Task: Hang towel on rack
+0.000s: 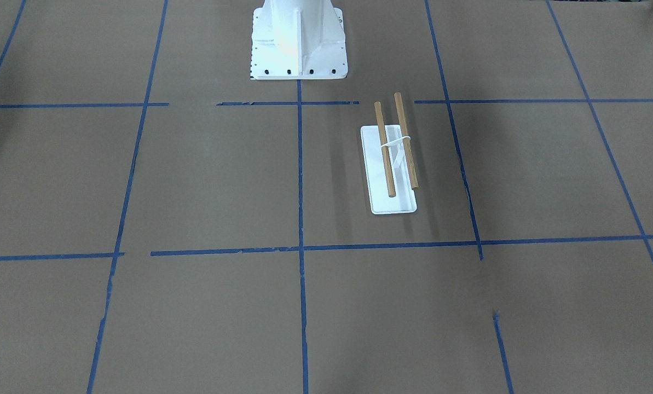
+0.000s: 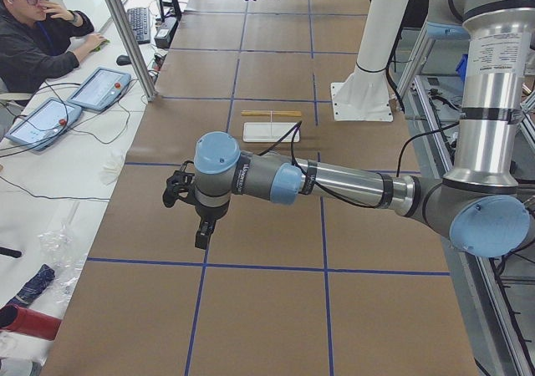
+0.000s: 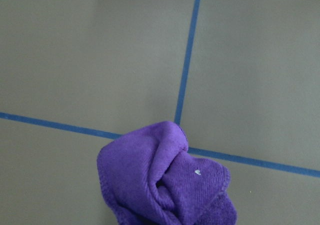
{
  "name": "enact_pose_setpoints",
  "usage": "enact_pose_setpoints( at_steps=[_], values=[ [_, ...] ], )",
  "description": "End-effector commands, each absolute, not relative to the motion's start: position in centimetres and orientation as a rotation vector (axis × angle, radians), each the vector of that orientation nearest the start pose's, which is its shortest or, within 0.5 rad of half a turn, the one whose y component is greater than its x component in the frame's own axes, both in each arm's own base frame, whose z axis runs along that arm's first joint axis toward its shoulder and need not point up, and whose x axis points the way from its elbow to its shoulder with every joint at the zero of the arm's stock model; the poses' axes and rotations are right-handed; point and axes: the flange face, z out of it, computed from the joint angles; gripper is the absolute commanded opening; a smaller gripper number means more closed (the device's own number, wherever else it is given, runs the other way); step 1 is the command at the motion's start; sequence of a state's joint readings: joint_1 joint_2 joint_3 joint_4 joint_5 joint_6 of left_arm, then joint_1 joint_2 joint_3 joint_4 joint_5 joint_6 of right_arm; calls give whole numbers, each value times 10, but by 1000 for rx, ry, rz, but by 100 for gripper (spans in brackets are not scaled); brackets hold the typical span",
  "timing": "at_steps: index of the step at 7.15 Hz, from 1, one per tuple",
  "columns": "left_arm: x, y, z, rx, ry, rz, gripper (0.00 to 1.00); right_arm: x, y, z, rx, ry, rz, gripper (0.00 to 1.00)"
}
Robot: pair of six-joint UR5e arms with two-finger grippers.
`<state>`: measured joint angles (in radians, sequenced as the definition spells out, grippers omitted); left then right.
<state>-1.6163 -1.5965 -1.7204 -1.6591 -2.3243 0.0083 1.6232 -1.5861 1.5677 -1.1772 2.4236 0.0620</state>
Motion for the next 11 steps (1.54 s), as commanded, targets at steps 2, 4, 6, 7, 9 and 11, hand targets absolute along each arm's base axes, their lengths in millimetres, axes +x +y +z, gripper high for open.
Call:
enact_pose_setpoints(
  at_steps=[2, 4, 6, 7, 9, 11],
  values=[
    [-78, -516, 554, 267, 751, 47, 100, 21, -581, 459, 388, -1044, -41, 0],
    [-27, -529, 528, 299, 789, 37, 100, -84, -594, 334, 389, -1095, -10, 0],
    [8, -532, 506, 370, 858, -16, 100, -201, -551, 258, 437, -1086, 85, 0],
    [18, -531, 492, 414, 907, -63, 100, -235, -528, 228, 466, -1108, 146, 0],
    [35, -523, 461, 495, 1052, -174, 100, -271, -491, 180, 505, -1181, 230, 0],
    [68, -534, 405, 416, 1227, -344, 100, -310, -443, 144, 613, -1220, 301, 0]
  ],
)
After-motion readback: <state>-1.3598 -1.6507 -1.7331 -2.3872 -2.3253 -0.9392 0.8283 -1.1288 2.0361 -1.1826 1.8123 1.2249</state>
